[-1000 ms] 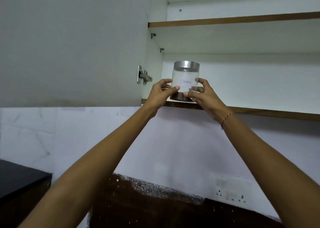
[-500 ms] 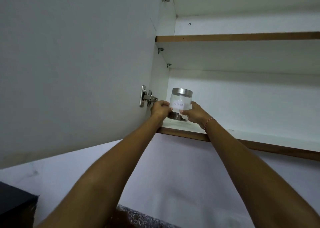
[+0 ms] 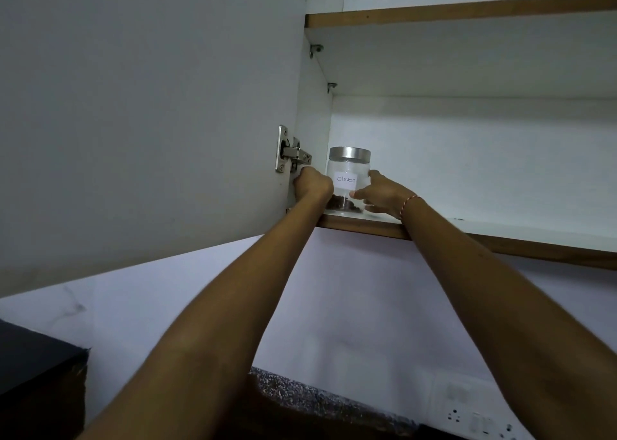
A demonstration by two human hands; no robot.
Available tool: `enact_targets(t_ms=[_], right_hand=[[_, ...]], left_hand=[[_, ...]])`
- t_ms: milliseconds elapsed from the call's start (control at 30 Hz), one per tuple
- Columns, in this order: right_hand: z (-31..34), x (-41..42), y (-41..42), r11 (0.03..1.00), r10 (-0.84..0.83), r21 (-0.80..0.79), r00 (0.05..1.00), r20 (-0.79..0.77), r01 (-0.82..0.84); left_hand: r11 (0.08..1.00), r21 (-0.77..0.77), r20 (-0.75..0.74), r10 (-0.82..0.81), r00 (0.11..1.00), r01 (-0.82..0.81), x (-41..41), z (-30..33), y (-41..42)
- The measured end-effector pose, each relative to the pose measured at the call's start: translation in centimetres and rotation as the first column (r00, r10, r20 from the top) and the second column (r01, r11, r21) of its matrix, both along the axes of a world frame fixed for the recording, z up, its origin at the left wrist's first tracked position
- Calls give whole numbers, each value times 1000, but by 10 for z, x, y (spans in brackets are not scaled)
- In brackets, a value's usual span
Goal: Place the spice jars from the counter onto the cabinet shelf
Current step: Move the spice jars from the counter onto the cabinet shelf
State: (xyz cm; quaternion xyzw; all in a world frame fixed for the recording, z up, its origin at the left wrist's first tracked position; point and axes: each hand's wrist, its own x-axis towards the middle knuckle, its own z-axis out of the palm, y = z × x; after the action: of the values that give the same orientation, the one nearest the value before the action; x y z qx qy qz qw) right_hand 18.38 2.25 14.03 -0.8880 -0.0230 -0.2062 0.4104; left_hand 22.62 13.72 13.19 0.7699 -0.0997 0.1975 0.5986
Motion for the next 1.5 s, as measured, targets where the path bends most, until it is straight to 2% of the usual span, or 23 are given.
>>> enact_targets(t_ms=[133, 233, 333, 433, 500, 600, 700, 767, 967, 1100, 1267, 1400, 1500], right_hand=[[-2, 2, 1, 996, -29, -78, 999, 18, 30], [-3, -6, 0, 971, -132, -170, 967, 216, 170], [-5, -27, -3, 938, -167, -193, 861, 480, 289], [-17, -51, -5, 903, -196, -169, 729, 656, 394], [-38, -69, -4, 867, -226, -149, 641, 733, 475], [-86, -91, 2, 795, -265, -129, 531, 805, 592], [-149, -109, 10, 772, -302, -112, 516, 802, 625], [-205, -121, 14, 772, -314, -159, 586, 747, 616], [-343, -166, 10, 796, -353, -271, 779, 517, 541], [-430, -207, 13, 800, -391, -345, 862, 323, 492], [-517, -249, 9, 853, -389, -380, 921, -8, 357], [-562, -260, -3, 927, -349, -246, 887, -302, 282], [-583, -256, -10, 964, -264, -138, 813, -519, 225]], left_hand=[[991, 95, 64, 86, 994, -92, -6, -2, -2], [985, 129, 90, 105, 990, -117, -10, -4, 2], [957, 175, 256, 180, 950, -229, -21, -12, 10], [944, 227, 546, 79, 834, -239, -38, -43, 18], [946, 207, 645, 58, 762, -248, -52, -75, 18], [929, 234, 691, 48, 722, -286, -74, -132, 16], [923, 302, 627, -3, 779, -239, -97, -194, 10], [917, 352, 548, -41, 836, -186, -113, -241, 6], [871, 490, 378, -227, 898, 14, -162, -364, 3], [821, 553, 218, -308, 926, 143, -199, -442, 8], [734, 587, -44, -393, 919, 342, -221, -513, 10], [722, 449, -339, -408, 848, 527, -221, -554, 2], [767, 203, -571, -412, 710, 609, -218, -577, -6]])
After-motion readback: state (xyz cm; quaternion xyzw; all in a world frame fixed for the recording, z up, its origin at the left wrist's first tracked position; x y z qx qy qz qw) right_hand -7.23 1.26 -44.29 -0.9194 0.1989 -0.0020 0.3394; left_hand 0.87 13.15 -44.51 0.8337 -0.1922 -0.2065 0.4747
